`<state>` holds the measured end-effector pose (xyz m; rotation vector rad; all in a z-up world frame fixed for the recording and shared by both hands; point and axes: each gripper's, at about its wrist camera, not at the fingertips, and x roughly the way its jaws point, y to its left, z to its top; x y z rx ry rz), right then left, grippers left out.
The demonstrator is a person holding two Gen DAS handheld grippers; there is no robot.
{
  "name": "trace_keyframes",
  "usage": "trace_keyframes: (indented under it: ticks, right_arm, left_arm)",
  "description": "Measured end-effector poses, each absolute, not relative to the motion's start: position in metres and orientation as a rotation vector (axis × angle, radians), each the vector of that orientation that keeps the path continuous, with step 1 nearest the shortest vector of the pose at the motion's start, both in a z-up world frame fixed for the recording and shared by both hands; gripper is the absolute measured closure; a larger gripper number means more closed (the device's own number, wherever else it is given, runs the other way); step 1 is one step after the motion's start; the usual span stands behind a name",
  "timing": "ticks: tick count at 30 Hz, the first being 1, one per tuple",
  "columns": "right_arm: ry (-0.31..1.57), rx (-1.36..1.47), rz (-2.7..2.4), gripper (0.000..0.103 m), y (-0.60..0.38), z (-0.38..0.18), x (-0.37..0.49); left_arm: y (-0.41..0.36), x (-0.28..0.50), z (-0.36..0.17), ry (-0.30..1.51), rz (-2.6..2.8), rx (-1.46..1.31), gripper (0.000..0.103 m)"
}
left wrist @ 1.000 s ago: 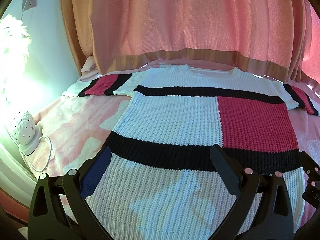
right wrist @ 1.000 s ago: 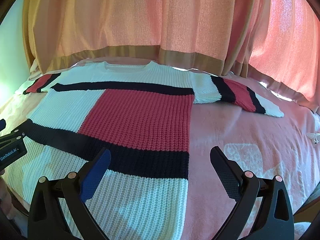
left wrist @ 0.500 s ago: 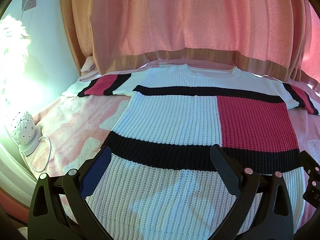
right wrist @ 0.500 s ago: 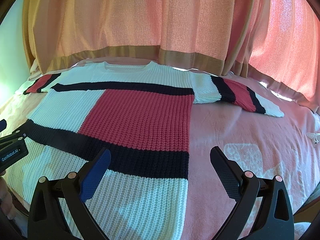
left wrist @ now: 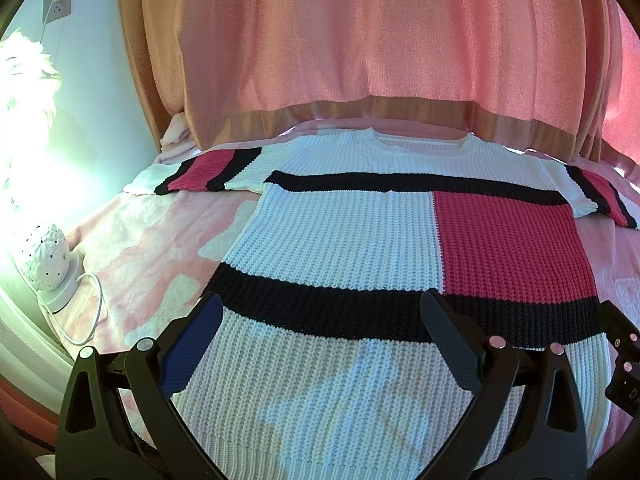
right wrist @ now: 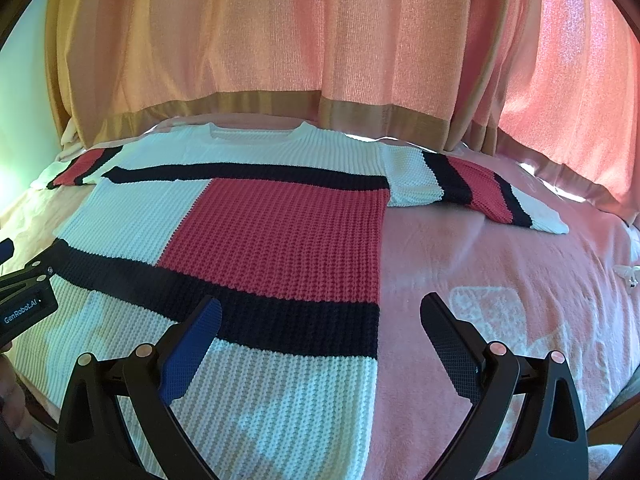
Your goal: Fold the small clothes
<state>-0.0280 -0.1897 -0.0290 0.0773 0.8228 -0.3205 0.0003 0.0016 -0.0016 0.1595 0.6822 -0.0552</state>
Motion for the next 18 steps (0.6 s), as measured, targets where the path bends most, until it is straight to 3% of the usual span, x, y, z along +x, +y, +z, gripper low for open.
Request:
trace_keyframes:
  ticks: [18]
  right_arm:
    - [0.824, 0.08, -0.316, 0.005, -0.1886, -0.029, -0.0272]
  left_arm:
    - [-0.0005, 0.002, -0.0019, 0.686, -0.062, 0.159, 0.006]
